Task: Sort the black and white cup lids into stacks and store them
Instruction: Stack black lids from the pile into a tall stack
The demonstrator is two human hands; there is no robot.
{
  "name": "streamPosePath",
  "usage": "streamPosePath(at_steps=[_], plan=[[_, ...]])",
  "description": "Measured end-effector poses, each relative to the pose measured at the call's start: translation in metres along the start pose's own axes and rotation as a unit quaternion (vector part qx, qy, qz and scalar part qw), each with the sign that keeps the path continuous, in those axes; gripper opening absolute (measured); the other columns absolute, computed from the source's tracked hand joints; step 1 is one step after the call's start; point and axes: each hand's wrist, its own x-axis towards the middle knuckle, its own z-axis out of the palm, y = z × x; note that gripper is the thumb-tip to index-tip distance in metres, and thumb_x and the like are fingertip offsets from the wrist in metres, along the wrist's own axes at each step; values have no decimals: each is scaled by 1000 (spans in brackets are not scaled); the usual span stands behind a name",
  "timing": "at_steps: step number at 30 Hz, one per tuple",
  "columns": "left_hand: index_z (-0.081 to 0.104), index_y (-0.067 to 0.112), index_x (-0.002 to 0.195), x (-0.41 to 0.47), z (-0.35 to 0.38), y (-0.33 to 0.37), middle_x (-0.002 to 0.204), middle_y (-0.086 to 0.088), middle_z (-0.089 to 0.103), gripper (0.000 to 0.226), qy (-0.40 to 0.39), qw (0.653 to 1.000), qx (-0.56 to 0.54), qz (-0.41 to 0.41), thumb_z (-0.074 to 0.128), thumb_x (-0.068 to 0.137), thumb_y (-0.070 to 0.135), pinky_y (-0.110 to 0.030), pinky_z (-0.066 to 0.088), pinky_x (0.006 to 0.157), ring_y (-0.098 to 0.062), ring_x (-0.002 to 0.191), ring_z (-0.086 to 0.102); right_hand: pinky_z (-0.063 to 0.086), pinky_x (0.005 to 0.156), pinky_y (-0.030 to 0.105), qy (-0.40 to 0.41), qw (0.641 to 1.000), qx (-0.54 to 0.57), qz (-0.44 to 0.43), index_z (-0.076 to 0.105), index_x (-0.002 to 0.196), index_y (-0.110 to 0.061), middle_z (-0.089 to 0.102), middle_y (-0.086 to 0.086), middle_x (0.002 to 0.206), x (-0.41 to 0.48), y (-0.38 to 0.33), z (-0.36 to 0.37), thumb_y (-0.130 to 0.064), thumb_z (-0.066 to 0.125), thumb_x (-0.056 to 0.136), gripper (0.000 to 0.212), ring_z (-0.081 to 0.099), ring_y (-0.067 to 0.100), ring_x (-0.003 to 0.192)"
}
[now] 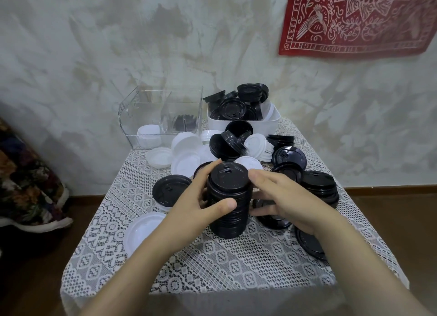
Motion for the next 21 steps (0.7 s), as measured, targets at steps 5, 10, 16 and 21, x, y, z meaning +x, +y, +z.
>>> streamPosePath(at_steps=[5, 10, 16, 21], plan=[[37, 52, 150, -10, 1, 1, 142, 30, 56, 79, 38, 999, 0, -27, 64, 80, 76, -32, 43, 113, 5, 135, 51, 57, 102, 47, 9, 999, -3, 41, 71, 125, -38, 73, -17, 123, -2, 0, 10, -68, 51, 88, 52, 67, 10, 119], [55, 49, 136, -17, 2, 10, 126, 32, 65, 64, 61, 993, -14, -96, 47, 83, 84, -45, 51, 108, 15, 115, 59, 55, 102, 52, 20, 996, 37, 77, 71, 123, -41, 74, -18, 120, 1, -2, 21, -70, 50, 91, 48, 64, 11, 120], [65, 45, 124, -15, 6, 18, 119, 27, 71, 40, 64, 989, -67, -114, 50, 91, 62, -28, 59, 91, 11, 108, 65, 53, 102, 56, 20, 995, 58, 82, 70, 126, -39, 73, -16, 123, 5, 0, 24, -71, 54, 88, 52, 64, 14, 122], [62, 47, 133, -6, -2, 16, 129, 23, 68, 51, 70, 990, -68, -106, 56, 88, 70, -42, 54, 105, 3, 121, 63, 57, 98, 52, 32, 996, 47, 71, 69, 126, -39, 73, -18, 121, 12, -2, 26, -68, 50, 96, 46, 65, 11, 120]])
